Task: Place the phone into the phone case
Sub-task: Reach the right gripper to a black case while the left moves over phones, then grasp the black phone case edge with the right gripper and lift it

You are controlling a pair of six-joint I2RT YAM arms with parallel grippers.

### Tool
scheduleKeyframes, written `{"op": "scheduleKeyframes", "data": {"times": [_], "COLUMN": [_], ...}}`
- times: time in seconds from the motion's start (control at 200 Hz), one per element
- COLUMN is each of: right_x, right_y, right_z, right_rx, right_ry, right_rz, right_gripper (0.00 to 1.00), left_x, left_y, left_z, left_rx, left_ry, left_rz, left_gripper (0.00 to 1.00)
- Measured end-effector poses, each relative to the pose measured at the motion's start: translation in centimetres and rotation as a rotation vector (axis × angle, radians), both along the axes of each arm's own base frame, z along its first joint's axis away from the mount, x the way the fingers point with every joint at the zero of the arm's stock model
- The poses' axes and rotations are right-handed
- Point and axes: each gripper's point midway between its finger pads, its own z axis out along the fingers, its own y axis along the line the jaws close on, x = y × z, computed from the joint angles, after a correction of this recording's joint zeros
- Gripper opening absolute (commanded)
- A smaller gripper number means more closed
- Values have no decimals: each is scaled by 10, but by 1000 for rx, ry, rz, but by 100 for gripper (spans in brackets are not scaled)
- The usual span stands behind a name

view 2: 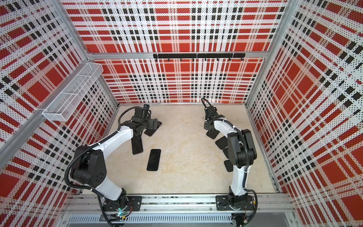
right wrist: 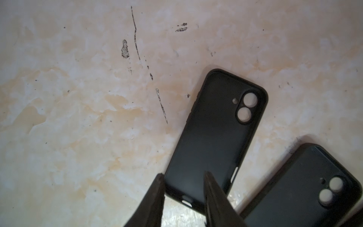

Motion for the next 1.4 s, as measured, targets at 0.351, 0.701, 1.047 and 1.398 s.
{"op": "scheduleKeyframes", "data": {"times": [0.351,0.701,1.047,1.398], "right_x": [17,19,21,17], "right_y": [0,-8,-13,-8], "right_z": [-24,-48,-51,-28], "right_rx": [2,-5,-21,-13], "right_ry": [32,70,67,16], "right_rz": [-33,-75,-91,4], "right_gripper": [28,23,2,0], "left_x": [1,0,1,4], "left_y": [-2,-4,-4,4], "left_z": [-7,-8,-7,-7], "left_rx": [-9,-19,-20,-58], "left_ry": [18,19,18,18], "left_rz": [-3,-10,-10,5], "left_gripper": [98,98,98,98]}}
